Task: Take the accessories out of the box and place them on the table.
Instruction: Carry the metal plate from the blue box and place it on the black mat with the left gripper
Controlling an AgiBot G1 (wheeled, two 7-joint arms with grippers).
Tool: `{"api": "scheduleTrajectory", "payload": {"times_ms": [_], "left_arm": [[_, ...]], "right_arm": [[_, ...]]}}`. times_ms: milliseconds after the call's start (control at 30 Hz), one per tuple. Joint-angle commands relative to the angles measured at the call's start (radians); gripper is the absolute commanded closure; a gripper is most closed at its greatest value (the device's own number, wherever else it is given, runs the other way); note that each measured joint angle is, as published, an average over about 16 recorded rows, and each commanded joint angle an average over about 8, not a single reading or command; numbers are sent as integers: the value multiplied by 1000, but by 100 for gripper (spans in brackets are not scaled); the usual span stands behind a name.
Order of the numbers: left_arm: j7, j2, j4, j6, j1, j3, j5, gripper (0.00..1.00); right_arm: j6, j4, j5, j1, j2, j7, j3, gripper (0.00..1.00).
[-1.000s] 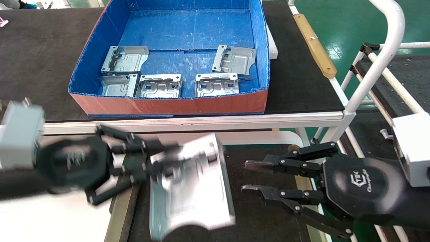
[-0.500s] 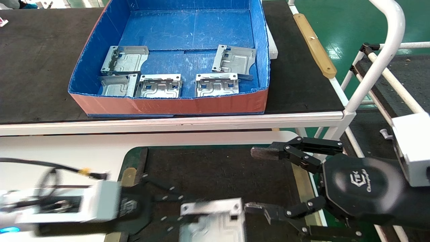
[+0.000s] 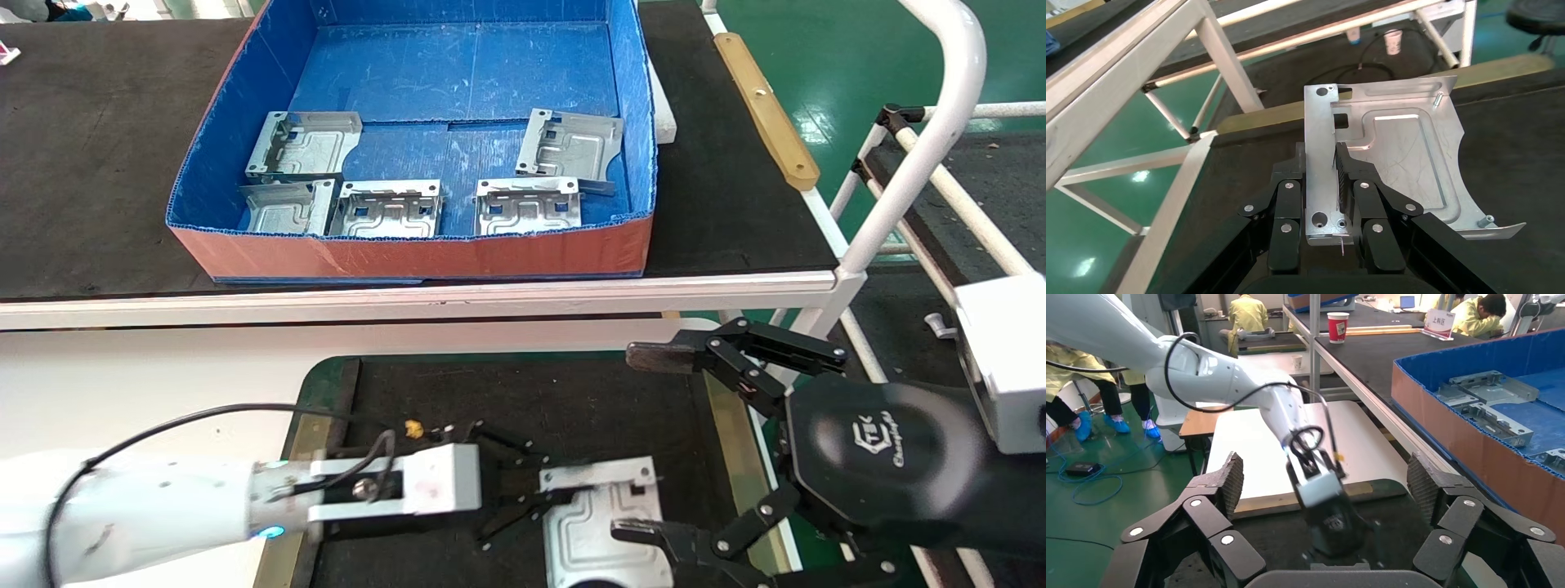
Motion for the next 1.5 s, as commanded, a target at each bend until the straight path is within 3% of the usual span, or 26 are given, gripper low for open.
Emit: {"api": "scheduleTrajectory", "payload": {"times_ms": [33,233,467,667,967,1500], "left_arm": [[47,38,60,-10,-15,7,14,100],[140,141,237,-59,-75,21,43,100],[202,222,357,-221,-126,36,58,100],[185,236,315,-339,-121,71,23,100],[119,237,220,-425,-107,180,-56,100],[80,232,201,-465,-145,360,-181,100]], "right_arm": [[0,0,0,0,0,0,0,0],[0,0,0,0,0,0,0,0],[0,0,0,0,0,0,0,0],[0,0,0,0,0,0,-1,0],[0,0,0,0,0,0,-1,0],[0,0,1,0,0,-1,-1,0]]}}
